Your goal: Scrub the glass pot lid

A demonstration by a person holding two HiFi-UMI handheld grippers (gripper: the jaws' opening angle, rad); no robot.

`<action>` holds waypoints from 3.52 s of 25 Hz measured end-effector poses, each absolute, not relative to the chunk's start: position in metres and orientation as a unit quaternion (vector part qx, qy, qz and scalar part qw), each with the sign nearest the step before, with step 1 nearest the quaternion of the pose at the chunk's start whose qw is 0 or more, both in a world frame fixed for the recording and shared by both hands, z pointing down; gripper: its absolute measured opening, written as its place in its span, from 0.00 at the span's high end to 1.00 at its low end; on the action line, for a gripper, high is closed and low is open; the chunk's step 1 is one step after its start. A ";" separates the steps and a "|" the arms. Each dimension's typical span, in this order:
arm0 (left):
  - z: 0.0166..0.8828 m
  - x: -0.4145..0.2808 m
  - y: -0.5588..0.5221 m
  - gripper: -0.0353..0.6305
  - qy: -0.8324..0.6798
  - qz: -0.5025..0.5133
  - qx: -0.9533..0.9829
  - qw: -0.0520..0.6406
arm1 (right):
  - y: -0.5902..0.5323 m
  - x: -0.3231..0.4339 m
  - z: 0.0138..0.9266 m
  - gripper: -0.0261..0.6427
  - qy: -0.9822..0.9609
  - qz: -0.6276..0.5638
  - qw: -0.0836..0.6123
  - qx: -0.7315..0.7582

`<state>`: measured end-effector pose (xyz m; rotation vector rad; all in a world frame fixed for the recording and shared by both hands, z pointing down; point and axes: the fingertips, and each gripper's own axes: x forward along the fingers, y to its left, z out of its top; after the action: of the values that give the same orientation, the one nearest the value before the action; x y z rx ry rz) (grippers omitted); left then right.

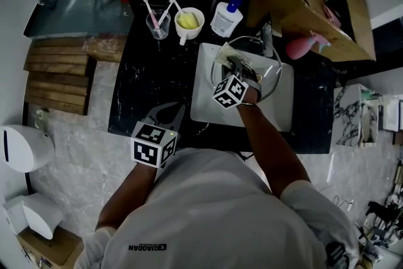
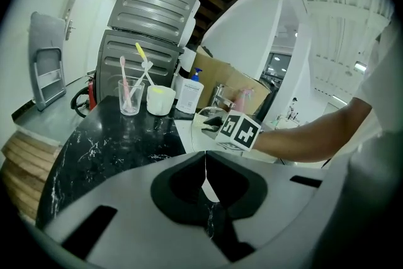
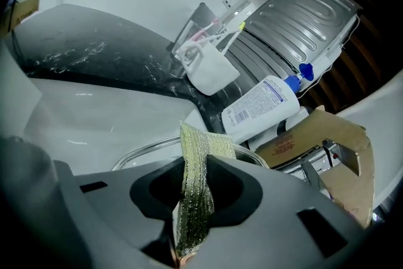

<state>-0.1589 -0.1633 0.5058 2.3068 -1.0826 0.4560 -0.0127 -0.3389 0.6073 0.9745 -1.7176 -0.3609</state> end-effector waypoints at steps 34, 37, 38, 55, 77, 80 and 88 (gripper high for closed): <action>0.496 -0.104 -0.131 0.92 -0.459 0.163 0.832 0.265 | -0.253 -0.029 0.660 0.80 -0.777 -0.216 0.565 0.177; 0.495 -0.097 -0.129 0.92 -0.462 0.162 0.831 0.264 | -0.245 -0.026 0.664 0.80 -0.777 -0.225 0.567 0.156; 0.495 -0.094 -0.127 0.92 -0.463 0.163 0.830 0.264 | -0.243 -0.025 0.666 0.80 -0.777 -0.227 0.568 0.150; 0.496 -0.059 -0.106 0.92 -0.478 0.163 0.819 0.271 | -0.206 0.011 0.682 0.80 -0.769 -0.258 0.582 0.046; 0.504 -0.007 -0.086 0.92 -0.475 0.151 0.819 0.285 | -0.165 0.064 0.686 0.80 -0.818 -0.097 0.566 0.015; 0.505 -0.005 -0.085 0.92 -0.476 0.151 0.817 0.288 | -0.161 0.064 0.683 0.80 -0.831 -0.049 0.554 0.016; 0.507 -0.011 -0.091 0.92 -0.464 0.157 0.822 0.291 | -0.148 0.065 0.685 0.80 -0.839 0.035 0.542 -0.004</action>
<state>-0.0111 -0.0907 0.5069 2.1904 -1.2379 0.4199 0.0650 -0.1483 0.6853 -0.0101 -1.9936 0.0820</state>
